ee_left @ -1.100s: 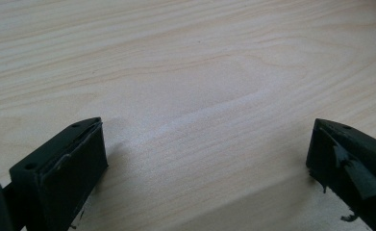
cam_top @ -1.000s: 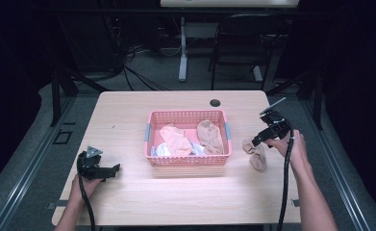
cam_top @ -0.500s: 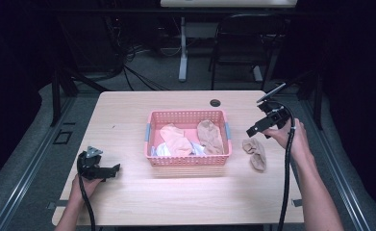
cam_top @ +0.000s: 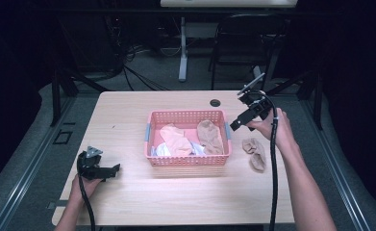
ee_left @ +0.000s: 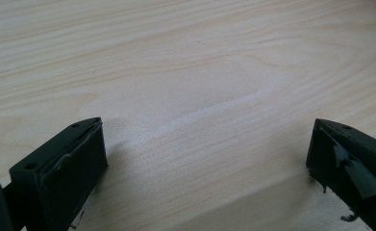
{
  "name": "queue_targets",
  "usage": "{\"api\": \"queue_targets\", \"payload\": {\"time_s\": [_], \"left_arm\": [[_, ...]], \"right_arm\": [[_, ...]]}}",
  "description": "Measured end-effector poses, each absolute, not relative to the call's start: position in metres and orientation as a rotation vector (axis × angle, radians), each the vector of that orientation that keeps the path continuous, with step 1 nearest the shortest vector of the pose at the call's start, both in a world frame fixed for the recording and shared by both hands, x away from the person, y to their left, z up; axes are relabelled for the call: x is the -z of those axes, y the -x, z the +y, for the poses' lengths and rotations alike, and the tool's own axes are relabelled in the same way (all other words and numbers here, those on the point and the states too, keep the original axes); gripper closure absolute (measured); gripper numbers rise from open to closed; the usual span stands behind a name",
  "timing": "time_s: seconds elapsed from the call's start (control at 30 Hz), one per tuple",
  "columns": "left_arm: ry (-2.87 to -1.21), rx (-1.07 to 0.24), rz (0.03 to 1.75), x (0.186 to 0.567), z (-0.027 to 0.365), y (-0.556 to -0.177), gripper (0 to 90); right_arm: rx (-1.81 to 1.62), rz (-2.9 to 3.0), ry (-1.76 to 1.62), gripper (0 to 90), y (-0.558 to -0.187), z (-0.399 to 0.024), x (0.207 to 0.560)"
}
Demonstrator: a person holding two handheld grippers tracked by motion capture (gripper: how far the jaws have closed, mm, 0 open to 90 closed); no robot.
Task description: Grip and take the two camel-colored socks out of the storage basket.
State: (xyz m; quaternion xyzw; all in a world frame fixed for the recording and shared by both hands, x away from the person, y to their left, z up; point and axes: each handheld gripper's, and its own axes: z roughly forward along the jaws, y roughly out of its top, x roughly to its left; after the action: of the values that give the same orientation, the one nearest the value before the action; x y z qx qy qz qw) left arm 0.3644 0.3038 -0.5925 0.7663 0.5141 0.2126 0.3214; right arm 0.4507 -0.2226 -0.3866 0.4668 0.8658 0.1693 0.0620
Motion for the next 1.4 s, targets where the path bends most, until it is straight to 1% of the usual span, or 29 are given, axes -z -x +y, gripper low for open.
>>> {"api": "queue_targets", "payload": {"time_s": [0.03,0.27,0.3,0.7,0.87,1.1,1.23,1.3,1.33,1.37,1.4], "left_arm": [[-2.012,-0.557,1.352,0.592,0.304,-0.364,0.0],[-2.013,-0.557,1.352,0.592,0.304,-0.364,0.0],[-2.012,-0.557,1.352,0.592,0.304,-0.364,0.0],[-2.016,-0.556,1.349,0.592,0.304,-0.364,0.0],[-2.015,-0.554,1.349,0.592,0.304,-0.364,0.0],[-2.017,-0.555,1.346,0.592,0.304,-0.363,0.0],[-2.014,-0.557,1.344,0.593,0.304,-0.363,0.0],[-2.014,-0.557,1.343,0.593,0.304,-0.363,0.0],[-2.014,-0.557,1.344,0.593,0.304,-0.363,0.0],[-2.014,-0.556,1.344,0.593,0.304,-0.363,0.0],[-2.014,-0.557,1.344,0.593,0.304,-0.363,0.0]], "right_arm": [[-0.511,2.626,-1.399,0.0,-0.452,-0.214,0.388],[-0.504,2.677,-1.350,0.4,-0.457,-0.189,0.390],[-0.506,2.690,-1.331,0.6,-0.458,-0.180,0.391],[-0.482,2.763,-1.242,2.0,-0.464,-0.139,0.399],[-0.485,2.786,-1.237,2.1,-0.466,-0.132,0.406],[-0.468,2.826,-1.241,3.7,-0.472,-0.119,0.427],[-0.433,2.836,-1.271,11.6,-0.476,-0.115,0.448],[-0.395,2.845,-1.292,14.0,-0.479,-0.113,0.467],[-0.395,2.845,-1.292,14.0,-0.479,-0.113,0.467],[-0.351,2.846,-1.307,15.6,-0.481,-0.113,0.479],[-0.351,2.846,-1.307,15.6,-0.481,-0.113,0.479]]}}
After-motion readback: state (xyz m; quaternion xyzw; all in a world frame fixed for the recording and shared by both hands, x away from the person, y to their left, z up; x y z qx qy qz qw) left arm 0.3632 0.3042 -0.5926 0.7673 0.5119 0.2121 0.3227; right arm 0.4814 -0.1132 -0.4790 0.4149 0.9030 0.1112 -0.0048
